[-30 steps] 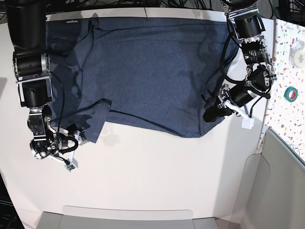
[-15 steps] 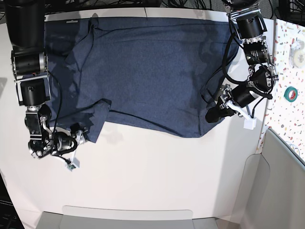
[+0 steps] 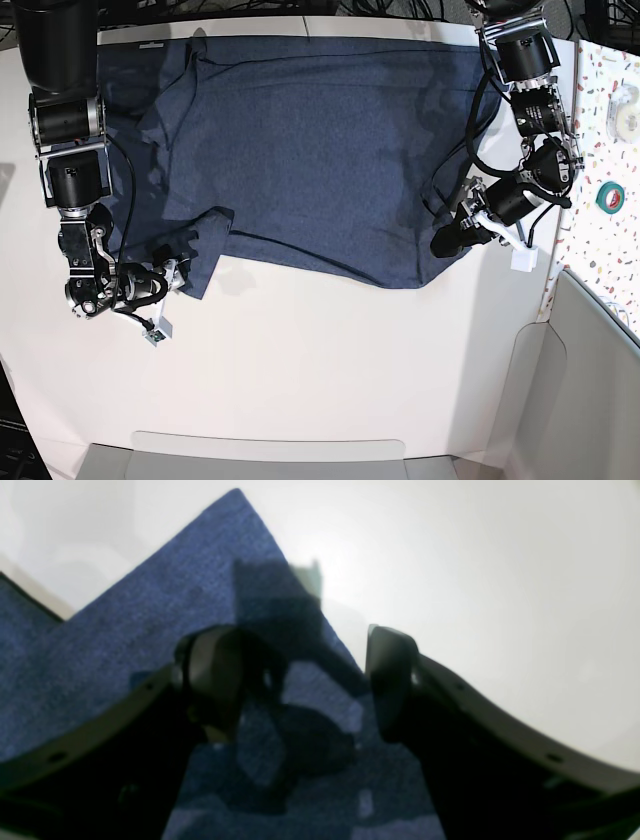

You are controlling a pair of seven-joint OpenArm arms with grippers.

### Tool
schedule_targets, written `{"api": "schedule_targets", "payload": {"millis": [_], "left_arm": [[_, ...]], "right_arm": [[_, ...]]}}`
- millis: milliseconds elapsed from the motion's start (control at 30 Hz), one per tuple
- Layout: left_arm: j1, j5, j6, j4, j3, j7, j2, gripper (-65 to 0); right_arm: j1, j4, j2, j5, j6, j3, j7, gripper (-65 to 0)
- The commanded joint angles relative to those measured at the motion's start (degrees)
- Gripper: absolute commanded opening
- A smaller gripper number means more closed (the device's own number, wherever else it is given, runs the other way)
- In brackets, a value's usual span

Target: Layout the t-shirt on the table in an organized manner, then fold the t-shirt properly

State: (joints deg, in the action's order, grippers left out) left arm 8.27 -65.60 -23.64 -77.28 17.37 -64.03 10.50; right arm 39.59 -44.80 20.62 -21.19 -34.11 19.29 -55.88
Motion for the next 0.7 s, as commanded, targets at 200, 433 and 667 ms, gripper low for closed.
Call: {"api": "schedule_targets", "payload": {"millis": [200, 433, 667], "left_arm": [[1.3, -1.4, -0.4, -0.9, 0.2, 1.0, 0.7, -58.7], [1.3, -1.4, -0.4, -0.9, 0.2, 1.0, 0.7, -58.7], [1.3, -1.4, -0.4, -0.9, 0.2, 1.0, 0.7, -58.7]], "right_arm": [[-1.5, 0.1, 0.0, 0.0, -0.9, 0.1, -2.0, -25.9], [-2.5, 0.0, -0.8, 0.0, -1.0, 0.1, -2.1, -26.3], [-3.3, 0.1, -1.4, 0.0, -1.0, 0.2, -2.1, -34.6]]}}
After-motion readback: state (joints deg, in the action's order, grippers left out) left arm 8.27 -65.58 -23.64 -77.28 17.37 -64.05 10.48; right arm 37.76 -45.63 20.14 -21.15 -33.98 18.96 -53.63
